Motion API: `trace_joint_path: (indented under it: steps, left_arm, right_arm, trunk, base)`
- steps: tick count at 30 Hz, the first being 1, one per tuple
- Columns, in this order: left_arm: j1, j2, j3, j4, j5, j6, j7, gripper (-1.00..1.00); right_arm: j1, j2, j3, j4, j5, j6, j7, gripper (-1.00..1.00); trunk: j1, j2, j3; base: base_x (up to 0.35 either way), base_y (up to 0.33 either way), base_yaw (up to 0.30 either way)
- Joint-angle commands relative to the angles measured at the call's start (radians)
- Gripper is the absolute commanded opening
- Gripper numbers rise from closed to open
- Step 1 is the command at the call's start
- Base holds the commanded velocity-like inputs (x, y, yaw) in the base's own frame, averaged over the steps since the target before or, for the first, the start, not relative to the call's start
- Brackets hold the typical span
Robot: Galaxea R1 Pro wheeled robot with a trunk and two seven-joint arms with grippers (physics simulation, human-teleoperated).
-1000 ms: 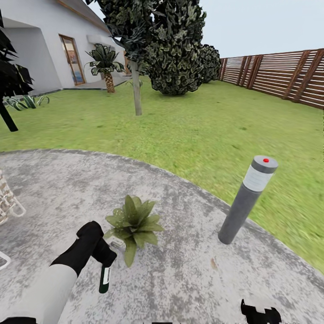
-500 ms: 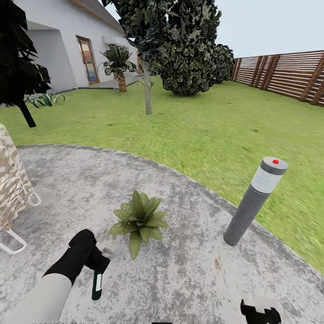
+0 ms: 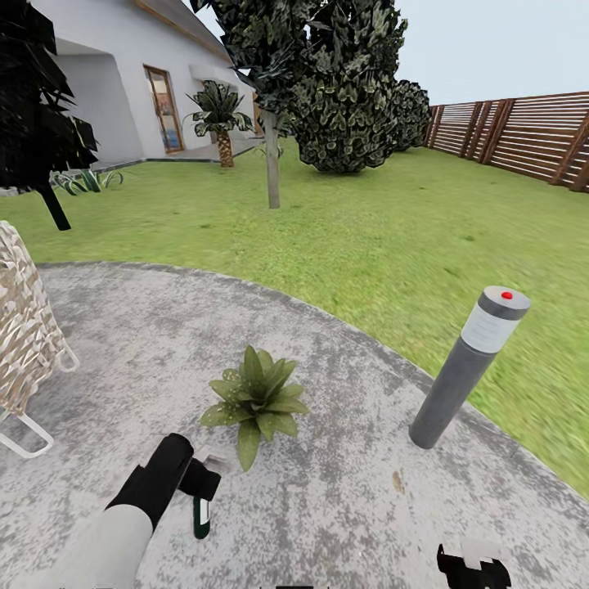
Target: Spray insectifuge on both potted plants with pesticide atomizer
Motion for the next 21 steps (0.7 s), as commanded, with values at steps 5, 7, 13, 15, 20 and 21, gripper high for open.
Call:
trace_joint_path:
  steps: [5, 7, 13, 15, 20, 21]
  left_arm:
    - [0.001, 0.018, -0.001, 0.001, -0.001, 0.051, -0.011, -1.0]
    - [0.005, 0.027, -0.003, 0.003, -0.001, 0.06, -0.012, -1.0]
    - [0.004, 0.001, -0.028, 0.046, 0.001, 0.071, -0.017, -1.0]
    - [0.003, -0.029, -0.05, 0.049, 0.001, 0.09, -0.017, -1.0]
    - [0.001, -0.051, -0.066, 0.049, 0.002, 0.109, -0.018, -1.0]
    - [0.002, -0.047, -0.065, 0.048, 0.003, 0.11, -0.018, -1.0]
  right_arm:
    - [-0.001, 0.0, -0.007, 0.001, 0.01, -0.003, -0.003, 1.0]
    - [-0.001, 0.0, -0.007, 0.001, 0.01, -0.003, -0.004, 1.0]
    - [-0.001, 0.0, -0.007, 0.001, 0.01, -0.003, -0.004, 1.0]
    - [-0.001, 0.0, -0.007, 0.0, 0.01, -0.003, -0.004, 1.0]
    - [-0.001, 0.0, -0.007, 0.0, 0.01, -0.003, -0.004, 1.0]
    - [-0.001, 0.0, -0.007, 0.0, 0.01, -0.003, -0.004, 1.0]
  trunk:
    - [0.0, 0.0, -0.001]
    - [0.0, 0.0, -0.001]
    - [0.0, 0.0, -0.001]
    - [0.0, 0.0, -0.001]
    - [0.0, 0.0, -0.001]
    - [0.0, 0.0, -0.001]
  base:
    - [0.0, 0.0, 0.0]
    - [0.0, 0.0, 0.0]
    - [0.0, 0.0, 0.0]
    - [0.0, 0.0, 0.0]
    - [0.0, 0.0, 0.0]
    - [0.0, 0.0, 0.0]
